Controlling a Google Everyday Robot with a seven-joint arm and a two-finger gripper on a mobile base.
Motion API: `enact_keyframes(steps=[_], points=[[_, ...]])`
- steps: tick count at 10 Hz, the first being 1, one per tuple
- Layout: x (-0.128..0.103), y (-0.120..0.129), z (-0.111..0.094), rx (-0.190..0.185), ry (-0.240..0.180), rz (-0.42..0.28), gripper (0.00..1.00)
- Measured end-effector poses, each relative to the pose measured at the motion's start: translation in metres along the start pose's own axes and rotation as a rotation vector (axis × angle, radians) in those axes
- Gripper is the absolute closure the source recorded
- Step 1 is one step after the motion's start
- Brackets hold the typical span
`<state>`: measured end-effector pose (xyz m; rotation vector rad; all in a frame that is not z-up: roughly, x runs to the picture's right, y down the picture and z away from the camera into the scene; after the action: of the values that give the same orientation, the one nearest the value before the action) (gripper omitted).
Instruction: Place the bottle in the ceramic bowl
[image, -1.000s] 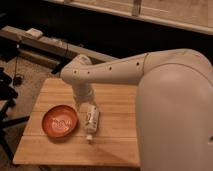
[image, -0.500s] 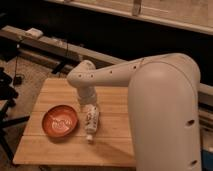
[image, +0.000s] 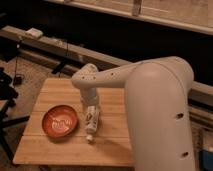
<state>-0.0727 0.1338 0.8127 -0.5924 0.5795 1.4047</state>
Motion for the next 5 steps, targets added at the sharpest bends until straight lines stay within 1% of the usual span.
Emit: enact_keyframes(steps=[5], points=[[-0.002,-0.005,0.025,-0.027,0.036,0.008,0.35]])
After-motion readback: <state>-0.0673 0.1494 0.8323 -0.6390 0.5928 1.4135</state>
